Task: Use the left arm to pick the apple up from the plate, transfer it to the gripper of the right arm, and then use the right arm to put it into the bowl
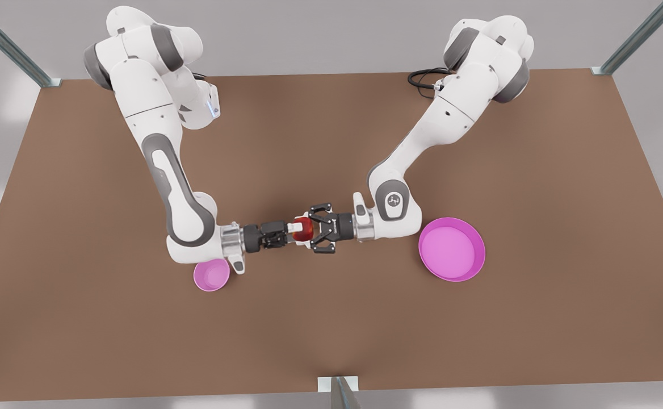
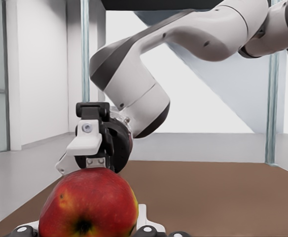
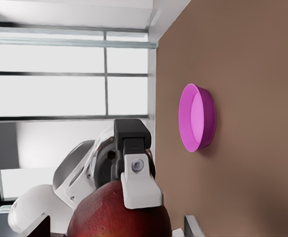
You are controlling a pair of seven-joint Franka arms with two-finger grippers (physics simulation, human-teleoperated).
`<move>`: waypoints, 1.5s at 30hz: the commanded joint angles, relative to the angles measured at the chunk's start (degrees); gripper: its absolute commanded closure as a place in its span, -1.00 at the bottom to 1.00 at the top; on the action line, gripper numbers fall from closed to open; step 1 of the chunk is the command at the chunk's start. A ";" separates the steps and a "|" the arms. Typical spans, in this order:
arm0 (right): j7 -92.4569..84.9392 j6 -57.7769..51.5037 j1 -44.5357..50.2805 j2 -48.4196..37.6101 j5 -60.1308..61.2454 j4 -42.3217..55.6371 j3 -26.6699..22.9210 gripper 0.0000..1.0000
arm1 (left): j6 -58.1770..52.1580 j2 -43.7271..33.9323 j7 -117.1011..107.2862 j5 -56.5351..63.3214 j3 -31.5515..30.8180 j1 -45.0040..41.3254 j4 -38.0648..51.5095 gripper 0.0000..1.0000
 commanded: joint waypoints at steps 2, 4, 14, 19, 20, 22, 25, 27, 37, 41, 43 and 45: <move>-0.63 0.38 0.07 -0.07 -0.01 -0.08 0.42 -1.00 | 0.12 -0.06 9.06 0.38 0.03 -0.05 0.03 -0.33; -0.63 0.38 0.69 -0.07 -0.01 -0.52 0.59 -1.00 | 0.12 0.03 9.06 0.38 0.03 -0.05 0.03 -0.34; -1.25 7.06 0.86 -0.07 0.08 -1.58 3.58 -0.92 | 0.12 -0.06 9.32 0.38 0.03 -0.22 0.03 -0.39; -1.33 7.33 0.77 -0.07 0.16 -1.49 3.76 -0.69 | 0.20 -0.06 9.32 0.38 0.03 -0.22 0.03 -0.42; -1.33 7.33 0.77 -0.07 0.25 -1.49 3.76 -0.61 | 0.20 0.03 9.32 0.47 0.12 -0.22 0.03 -0.43; -1.33 7.33 0.77 -0.07 0.25 -1.49 3.76 -0.38 | 0.12 -0.06 9.32 0.38 0.03 -0.22 0.03 -0.47; -1.33 7.24 0.77 -0.07 0.16 -1.49 3.85 -0.20 | 0.20 -0.06 9.32 0.47 0.03 -0.40 0.03 -0.69; -1.33 7.24 0.77 -0.07 0.25 -1.49 3.85 -0.19 | 1.25 -0.06 9.06 0.47 0.03 -0.57 0.03 -1.00; -1.42 6.62 -0.63 -0.16 -0.45 -1.40 3.76 -0.20 | 1.96 -0.33 8.79 0.91 0.21 -0.05 -0.06 -1.00; -0.72 6.01 -3.71 -0.42 -4.67 -1.22 3.41 -0.20 | 1.08 -1.03 5.90 4.07 0.38 3.55 -1.82 -1.00; -0.72 6.01 -5.73 -0.42 -6.69 -1.22 3.23 -0.20 | -3.13 -0.77 -9.46 19.17 0.56 10.67 -2.26 -1.00; -0.72 6.18 -7.57 -0.33 -6.78 -1.14 3.14 -0.21 | -6.20 -1.12 -37.94 44.49 0.74 18.40 -2.17 -1.00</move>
